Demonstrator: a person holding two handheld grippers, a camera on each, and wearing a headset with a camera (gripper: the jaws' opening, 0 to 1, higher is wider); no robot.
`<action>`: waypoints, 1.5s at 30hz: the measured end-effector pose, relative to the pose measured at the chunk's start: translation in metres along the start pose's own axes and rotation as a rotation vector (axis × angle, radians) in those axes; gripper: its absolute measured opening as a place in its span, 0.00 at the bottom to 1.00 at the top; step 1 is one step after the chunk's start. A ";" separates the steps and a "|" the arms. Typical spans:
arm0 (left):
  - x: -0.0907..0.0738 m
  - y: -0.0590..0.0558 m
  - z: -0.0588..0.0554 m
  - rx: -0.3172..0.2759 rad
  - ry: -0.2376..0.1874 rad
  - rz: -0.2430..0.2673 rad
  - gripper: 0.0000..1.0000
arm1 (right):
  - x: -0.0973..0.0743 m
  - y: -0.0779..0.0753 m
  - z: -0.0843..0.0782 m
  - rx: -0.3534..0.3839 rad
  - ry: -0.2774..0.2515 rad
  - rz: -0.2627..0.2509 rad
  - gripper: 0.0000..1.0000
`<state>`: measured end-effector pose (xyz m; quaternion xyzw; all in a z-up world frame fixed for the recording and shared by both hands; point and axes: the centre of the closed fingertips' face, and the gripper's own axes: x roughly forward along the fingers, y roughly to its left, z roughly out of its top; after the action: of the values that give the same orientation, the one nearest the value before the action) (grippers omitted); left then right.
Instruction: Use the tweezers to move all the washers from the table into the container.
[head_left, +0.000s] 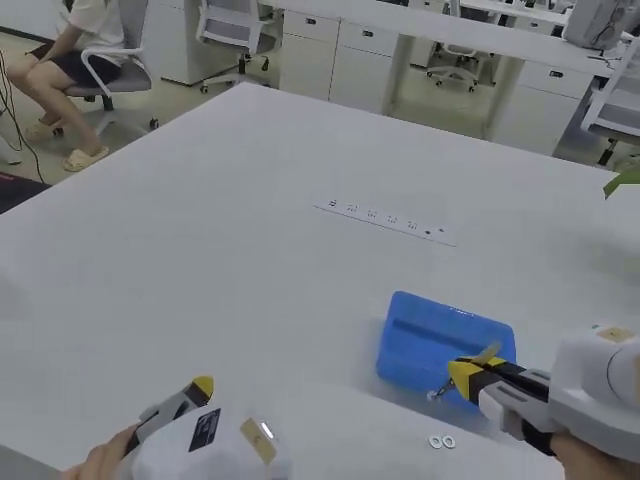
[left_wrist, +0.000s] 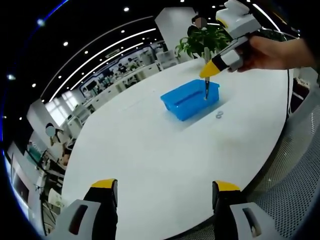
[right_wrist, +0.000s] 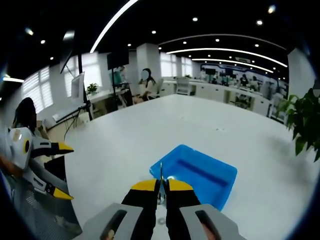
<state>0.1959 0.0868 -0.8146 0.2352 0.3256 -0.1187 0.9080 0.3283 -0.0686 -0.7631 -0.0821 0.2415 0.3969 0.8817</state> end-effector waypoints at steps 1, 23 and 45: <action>0.000 0.000 0.000 0.002 0.001 -0.001 0.79 | 0.000 -0.001 0.002 -0.004 -0.002 -0.001 0.01; 0.001 -0.002 -0.003 0.014 0.021 -0.008 0.78 | 0.007 -0.015 0.025 -0.046 -0.023 -0.011 0.02; 0.003 -0.004 -0.005 0.016 0.028 -0.016 0.79 | 0.041 -0.046 0.015 -0.005 0.008 -0.050 0.02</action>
<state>0.1942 0.0854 -0.8210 0.2416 0.3391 -0.1251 0.9005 0.3912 -0.0668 -0.7723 -0.0920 0.2421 0.3748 0.8902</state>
